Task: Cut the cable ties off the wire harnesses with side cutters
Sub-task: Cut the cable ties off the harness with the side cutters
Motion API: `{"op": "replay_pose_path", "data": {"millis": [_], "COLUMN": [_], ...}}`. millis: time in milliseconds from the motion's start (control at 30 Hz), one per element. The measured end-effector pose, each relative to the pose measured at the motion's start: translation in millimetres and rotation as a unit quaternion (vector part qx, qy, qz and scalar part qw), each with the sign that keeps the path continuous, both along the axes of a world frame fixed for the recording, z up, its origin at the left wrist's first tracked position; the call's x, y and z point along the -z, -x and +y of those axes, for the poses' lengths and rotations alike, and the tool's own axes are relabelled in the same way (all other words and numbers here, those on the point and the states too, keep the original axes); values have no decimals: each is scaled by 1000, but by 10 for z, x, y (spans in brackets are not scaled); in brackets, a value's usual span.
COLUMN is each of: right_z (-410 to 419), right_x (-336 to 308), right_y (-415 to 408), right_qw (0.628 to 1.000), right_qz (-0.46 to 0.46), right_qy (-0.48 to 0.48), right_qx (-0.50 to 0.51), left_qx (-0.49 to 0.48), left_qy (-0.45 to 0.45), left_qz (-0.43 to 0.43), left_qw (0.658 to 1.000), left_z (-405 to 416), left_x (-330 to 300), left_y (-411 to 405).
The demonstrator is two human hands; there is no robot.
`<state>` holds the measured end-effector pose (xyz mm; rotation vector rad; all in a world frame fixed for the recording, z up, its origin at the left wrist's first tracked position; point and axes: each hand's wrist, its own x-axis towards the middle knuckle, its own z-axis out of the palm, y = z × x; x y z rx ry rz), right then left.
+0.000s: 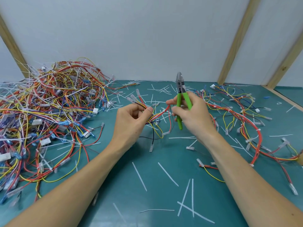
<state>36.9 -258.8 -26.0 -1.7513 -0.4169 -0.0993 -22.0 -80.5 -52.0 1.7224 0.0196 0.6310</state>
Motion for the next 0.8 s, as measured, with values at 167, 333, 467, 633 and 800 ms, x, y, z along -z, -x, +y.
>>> {"op": "replay_pose_path", "data": {"millis": [167,333,467,633,800], "right_z": [-9,2,43,135,234], "right_x": [-1,-15,-3,27,63], "right_y": [31,72,98,173,275], "right_qw": [996,992,997,990,984], "right_qz": [-17,-26,-50,-102,-127], "right_qy": [49,57,32,24,46], "right_qx": [-72,-109,-42,93,116], "left_qx": [-12,-25,-94,-179,-128], "left_qy": [-17,-37,-103,-264,-417], "left_qz": [-7,-8,1,-135,-114], "left_qw": [1000,999,990,938,893], "left_z": [34,90,103,82,-50], "left_x": [-29,-51,-42,-123,-69], "left_y": [-9,-6,-7,34,47]}}
